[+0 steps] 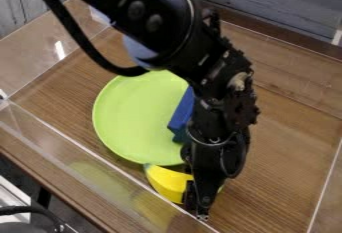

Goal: Put the banana in the green plate

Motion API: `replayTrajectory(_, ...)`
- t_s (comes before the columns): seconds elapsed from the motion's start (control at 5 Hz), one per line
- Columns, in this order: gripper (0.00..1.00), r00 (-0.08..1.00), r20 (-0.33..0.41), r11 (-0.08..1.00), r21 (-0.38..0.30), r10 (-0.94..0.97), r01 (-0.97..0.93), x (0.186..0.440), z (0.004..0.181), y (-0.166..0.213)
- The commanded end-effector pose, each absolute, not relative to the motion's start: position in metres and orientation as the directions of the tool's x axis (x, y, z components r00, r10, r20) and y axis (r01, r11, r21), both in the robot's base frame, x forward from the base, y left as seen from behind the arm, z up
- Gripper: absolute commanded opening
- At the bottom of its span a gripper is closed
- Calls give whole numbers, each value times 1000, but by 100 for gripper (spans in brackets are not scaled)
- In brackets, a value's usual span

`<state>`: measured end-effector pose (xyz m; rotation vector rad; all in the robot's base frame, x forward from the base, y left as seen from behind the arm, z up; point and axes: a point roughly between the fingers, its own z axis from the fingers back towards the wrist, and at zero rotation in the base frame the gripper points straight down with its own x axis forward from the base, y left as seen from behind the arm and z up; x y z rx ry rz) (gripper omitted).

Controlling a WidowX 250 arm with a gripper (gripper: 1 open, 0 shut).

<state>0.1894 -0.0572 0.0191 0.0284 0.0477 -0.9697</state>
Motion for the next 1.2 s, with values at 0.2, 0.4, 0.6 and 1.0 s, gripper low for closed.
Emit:
replayTrajectory(0.2, 0, 564, -37, 564, 28, -825, 826, 195, 23, -51)
replayTrajectory(0.4, 0, 564, -35, 563, 30, -825, 826, 195, 23, -49)
replayTrajectory(0.6, 0, 564, -33, 563, 31, -825, 826, 195, 24, -48)
replayTrajectory(1.0, 0, 562, -30, 561, 36, -826, 827, 196, 24, -47)
